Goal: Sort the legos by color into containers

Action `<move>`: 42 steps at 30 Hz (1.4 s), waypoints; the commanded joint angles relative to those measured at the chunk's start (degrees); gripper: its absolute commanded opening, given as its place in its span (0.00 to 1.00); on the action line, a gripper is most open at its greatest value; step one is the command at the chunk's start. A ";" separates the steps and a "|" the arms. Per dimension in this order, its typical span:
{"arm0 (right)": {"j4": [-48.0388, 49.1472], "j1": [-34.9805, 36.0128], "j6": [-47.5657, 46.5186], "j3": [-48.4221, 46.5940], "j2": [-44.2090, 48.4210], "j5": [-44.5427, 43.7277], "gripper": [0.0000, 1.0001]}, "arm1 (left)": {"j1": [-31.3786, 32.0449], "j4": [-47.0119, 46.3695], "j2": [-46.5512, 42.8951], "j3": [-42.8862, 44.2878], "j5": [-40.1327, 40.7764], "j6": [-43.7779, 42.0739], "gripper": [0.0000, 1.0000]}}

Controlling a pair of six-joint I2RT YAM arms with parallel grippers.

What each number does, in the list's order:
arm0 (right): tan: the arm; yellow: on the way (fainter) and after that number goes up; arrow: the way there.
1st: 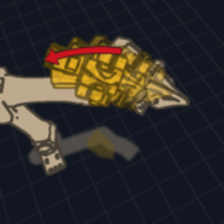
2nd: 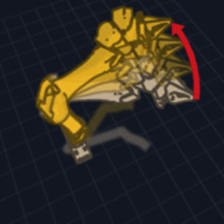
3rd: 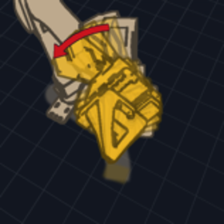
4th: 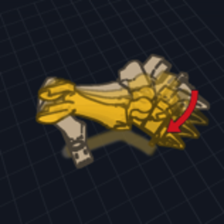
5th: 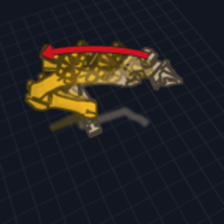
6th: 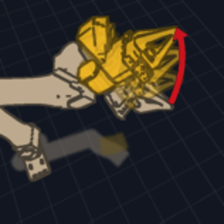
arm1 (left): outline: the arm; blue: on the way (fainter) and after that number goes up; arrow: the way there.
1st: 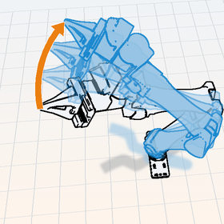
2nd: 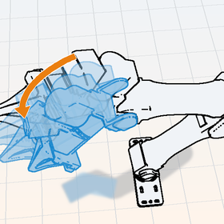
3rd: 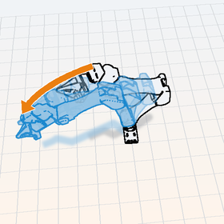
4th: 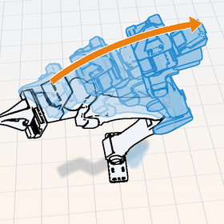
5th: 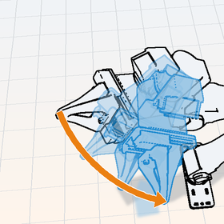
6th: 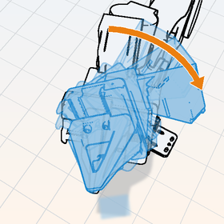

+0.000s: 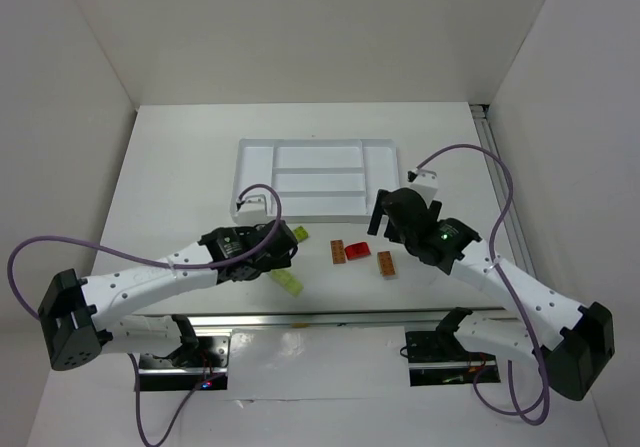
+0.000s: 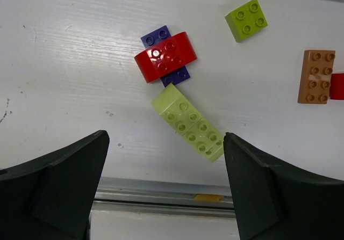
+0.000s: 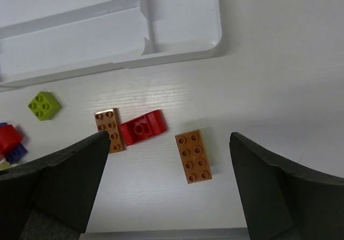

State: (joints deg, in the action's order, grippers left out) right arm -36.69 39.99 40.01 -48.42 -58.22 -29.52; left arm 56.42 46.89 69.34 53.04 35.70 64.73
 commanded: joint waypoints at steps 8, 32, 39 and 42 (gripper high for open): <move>0.04 0.09 1.56 3.86 -1.28 0.07 0.99 | -0.26 1.79 5.26 7.86 3.40 -5.40 1.00; 3.99 -0.44 5.17 10.98 -10.95 10.00 0.82 | -2.28 -7.78 9.32 9.10 -9.60 -18.24 1.00; 7.93 -0.44 2.71 11.51 -14.46 10.71 0.75 | -3.34 -7.78 9.32 8.05 -9.60 -18.24 1.00; 8.65 -0.44 1.91 11.51 -15.78 9.75 0.64 | -3.34 -7.78 8.79 7.53 -9.60 -18.24 1.00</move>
State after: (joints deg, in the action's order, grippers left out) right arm -31.86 39.86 43.00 -37.04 -72.82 -18.85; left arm 53.28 39.53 79.50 61.41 26.20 47.81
